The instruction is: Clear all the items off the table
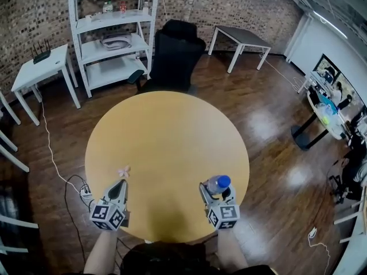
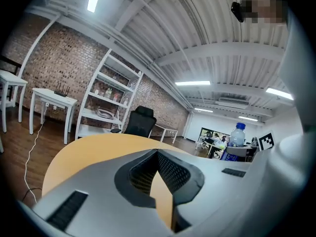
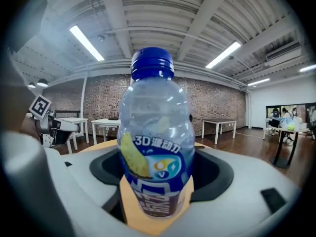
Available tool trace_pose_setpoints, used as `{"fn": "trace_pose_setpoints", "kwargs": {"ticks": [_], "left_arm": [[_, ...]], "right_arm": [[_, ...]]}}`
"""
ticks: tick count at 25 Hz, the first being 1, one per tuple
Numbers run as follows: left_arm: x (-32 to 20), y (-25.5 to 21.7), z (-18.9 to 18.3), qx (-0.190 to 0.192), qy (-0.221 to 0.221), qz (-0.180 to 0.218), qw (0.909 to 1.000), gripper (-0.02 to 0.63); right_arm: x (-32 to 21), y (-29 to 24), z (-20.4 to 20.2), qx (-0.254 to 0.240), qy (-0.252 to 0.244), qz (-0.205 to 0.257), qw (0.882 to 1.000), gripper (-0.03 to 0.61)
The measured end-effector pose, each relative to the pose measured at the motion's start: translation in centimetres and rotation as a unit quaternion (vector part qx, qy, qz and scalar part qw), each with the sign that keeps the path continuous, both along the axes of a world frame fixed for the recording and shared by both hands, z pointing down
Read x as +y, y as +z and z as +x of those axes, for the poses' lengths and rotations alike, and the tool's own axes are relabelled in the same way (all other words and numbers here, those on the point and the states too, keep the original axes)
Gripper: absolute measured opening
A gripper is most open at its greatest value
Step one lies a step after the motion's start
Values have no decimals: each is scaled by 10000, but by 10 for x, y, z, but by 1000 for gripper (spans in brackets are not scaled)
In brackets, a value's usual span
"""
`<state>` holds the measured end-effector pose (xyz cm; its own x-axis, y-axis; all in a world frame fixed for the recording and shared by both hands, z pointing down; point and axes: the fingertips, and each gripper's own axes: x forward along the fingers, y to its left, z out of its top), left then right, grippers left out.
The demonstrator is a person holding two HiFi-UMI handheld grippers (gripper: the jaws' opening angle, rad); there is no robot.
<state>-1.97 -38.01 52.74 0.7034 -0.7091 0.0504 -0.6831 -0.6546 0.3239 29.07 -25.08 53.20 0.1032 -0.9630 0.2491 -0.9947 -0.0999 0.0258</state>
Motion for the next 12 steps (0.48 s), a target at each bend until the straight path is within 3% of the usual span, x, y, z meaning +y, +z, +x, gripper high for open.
{"fn": "trace_pose_setpoints", "kwargs": {"ticks": [12], "left_arm": [[-24, 31, 20, -389, -344, -418, 9978, 0]], "right_arm": [[-62, 57, 21, -284, -396, -520, 9975, 382]]}}
